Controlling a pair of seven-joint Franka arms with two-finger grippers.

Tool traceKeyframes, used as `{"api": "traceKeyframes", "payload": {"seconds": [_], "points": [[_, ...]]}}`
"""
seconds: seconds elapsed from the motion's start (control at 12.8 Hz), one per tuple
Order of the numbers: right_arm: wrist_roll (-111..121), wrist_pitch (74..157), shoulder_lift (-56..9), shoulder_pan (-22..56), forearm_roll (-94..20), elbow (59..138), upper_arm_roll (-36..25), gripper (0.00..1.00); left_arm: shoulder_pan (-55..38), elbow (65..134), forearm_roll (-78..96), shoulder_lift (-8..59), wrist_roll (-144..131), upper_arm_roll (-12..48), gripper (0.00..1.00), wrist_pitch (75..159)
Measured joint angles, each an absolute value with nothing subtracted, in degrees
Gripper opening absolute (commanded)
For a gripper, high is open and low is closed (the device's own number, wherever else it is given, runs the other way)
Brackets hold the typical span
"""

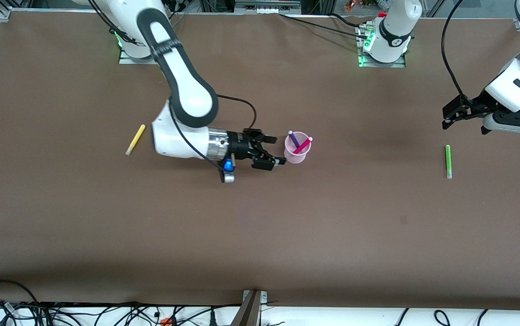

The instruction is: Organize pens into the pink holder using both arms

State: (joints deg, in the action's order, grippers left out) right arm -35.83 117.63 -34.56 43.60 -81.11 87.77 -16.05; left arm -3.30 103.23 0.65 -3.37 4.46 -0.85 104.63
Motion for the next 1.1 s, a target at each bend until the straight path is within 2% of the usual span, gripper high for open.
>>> {"api": "traceKeyframes", "payload": {"seconds": [0.23, 0.39, 0.86, 1.1], "points": [[-33.9, 105.7, -30.4, 43.3, -69.3, 87.7, -24.5, 1.0, -3.3, 103.2, 0.7, -3.4, 4.5, -0.8, 1.0, 104.6], [-32.3, 102.2, -27.1, 43.0, -61.0, 87.7, -27.0, 1.0, -3.3, 103.2, 0.7, -3.4, 4.5, -0.8, 1.0, 104.6], [-26.7, 99.8, -17.2, 42.5, -34.4, 87.9, -27.8, 1.0, -3.3, 103.1, 0.7, -3.1, 4.1, -0.8, 1.0, 104.7], [-17.9, 96.9, -13.4, 35.6, -24.9, 87.9, -24.5, 1.0, -3.7, 100.8, 0.7, -1.6, 4.0, -0.3, 1.0, 104.7]]}}
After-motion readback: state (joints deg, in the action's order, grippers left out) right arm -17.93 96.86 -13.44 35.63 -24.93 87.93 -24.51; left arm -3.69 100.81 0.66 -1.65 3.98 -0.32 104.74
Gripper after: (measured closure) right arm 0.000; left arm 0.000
